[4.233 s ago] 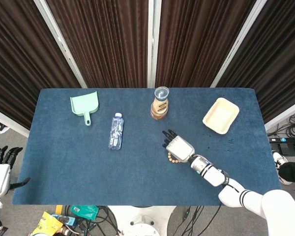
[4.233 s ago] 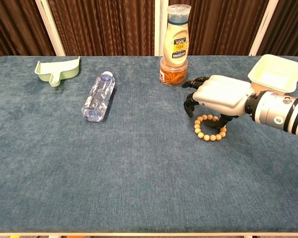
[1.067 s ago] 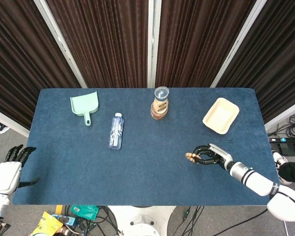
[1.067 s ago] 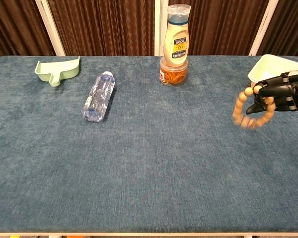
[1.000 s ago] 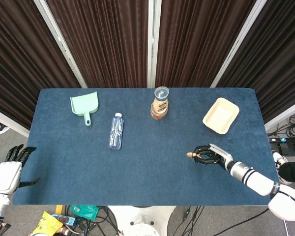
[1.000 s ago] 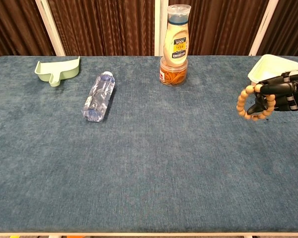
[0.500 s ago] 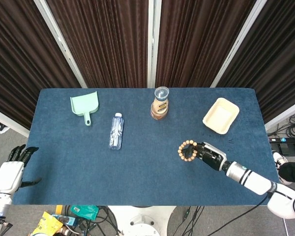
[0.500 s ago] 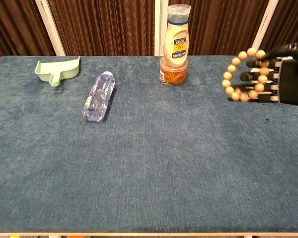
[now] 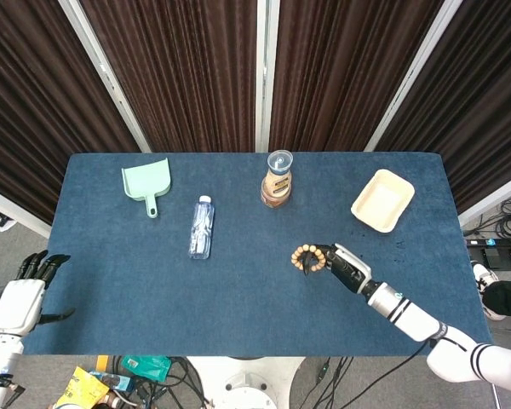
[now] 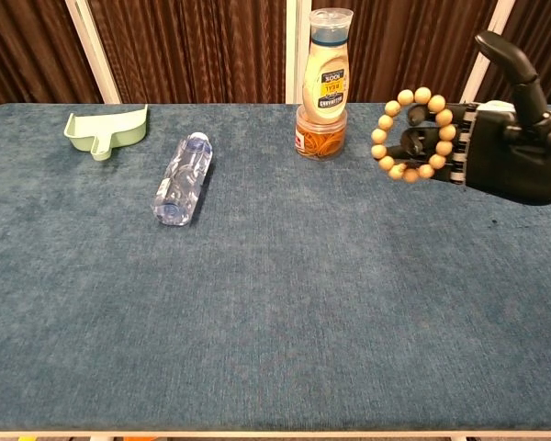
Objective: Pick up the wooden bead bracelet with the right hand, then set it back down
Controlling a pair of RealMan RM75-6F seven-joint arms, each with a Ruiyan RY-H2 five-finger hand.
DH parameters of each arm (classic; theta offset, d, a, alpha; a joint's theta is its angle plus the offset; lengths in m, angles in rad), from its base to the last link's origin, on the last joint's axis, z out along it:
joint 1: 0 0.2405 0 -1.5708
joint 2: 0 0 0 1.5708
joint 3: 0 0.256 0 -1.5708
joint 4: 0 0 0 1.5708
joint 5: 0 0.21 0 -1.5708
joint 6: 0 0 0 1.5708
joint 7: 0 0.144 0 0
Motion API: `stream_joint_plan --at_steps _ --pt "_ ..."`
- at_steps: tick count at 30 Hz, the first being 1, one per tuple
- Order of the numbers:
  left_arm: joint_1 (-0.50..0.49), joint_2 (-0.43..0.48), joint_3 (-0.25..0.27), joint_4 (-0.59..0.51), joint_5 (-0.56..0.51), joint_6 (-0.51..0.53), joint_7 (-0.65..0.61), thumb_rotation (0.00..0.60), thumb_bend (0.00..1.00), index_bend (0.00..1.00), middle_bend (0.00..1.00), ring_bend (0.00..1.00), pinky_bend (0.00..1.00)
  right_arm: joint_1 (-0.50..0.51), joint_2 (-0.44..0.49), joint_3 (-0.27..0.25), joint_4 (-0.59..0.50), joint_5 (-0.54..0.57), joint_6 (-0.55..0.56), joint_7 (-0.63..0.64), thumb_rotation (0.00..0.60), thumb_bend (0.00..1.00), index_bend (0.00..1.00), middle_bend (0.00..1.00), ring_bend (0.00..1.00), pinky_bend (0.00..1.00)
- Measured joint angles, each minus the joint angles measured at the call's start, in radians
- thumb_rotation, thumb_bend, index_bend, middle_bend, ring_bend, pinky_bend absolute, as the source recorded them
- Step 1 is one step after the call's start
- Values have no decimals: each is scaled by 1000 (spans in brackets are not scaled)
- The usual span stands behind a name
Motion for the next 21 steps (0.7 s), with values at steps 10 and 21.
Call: stream_joint_plan --at_steps 10,21 --pt "-5 1 1 -7 -2 -5 6 600 0 145 126 0 0 -17 -51 57 -20 63 12 7 132 318 707 737 455 22" --pt "-4 1 1 -7 -6 -4 6 600 0 145 126 0 0 -30 -72 81 -25 96 -8 -75 138 416 757 771 479 31"
